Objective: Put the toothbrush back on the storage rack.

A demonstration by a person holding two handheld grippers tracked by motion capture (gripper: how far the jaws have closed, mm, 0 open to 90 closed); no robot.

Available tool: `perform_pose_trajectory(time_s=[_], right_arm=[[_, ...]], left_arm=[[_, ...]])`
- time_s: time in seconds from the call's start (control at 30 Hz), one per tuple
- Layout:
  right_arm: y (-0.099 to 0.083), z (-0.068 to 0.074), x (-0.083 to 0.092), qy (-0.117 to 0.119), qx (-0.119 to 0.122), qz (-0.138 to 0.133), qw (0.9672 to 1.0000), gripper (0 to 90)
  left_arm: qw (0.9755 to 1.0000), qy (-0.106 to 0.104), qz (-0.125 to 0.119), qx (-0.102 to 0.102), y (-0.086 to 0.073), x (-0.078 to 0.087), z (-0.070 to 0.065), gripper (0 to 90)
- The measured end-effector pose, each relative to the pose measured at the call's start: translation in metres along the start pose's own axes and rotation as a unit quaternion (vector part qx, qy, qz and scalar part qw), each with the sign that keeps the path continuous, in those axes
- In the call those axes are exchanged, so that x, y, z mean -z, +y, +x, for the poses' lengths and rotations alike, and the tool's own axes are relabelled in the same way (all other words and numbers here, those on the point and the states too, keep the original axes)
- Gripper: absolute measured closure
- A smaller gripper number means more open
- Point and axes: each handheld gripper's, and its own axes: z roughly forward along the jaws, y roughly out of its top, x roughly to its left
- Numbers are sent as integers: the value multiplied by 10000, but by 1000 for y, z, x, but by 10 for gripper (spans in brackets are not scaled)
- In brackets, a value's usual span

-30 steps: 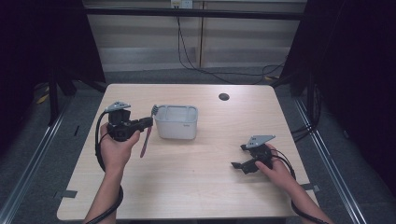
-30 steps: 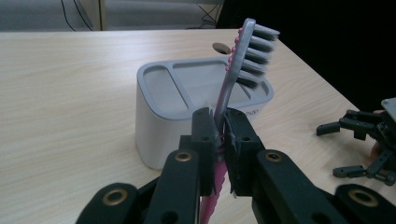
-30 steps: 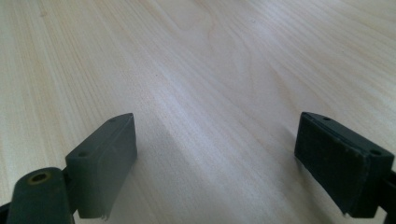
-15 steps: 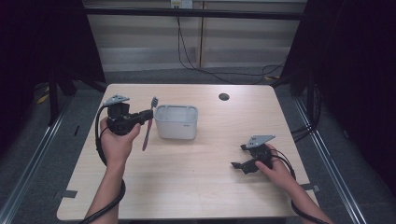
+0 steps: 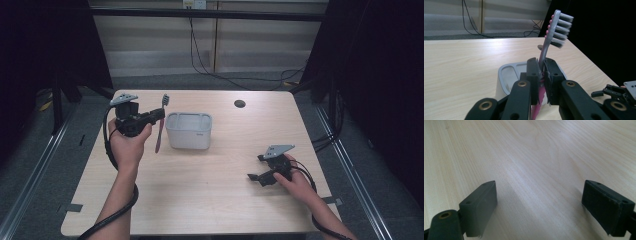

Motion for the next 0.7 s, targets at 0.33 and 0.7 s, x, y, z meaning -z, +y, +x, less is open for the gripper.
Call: perform_pose_trajectory(time_s=[0.33, 0.7], right_arm=[[0, 0, 0, -8, -8, -5, 10000, 125], [0, 0, 0, -8, -7, -5, 10000, 125]], left_arm=[[9999, 52, -103, 49, 8, -3, 1, 833], [9995, 82, -308, 50, 21, -4, 0, 832]])
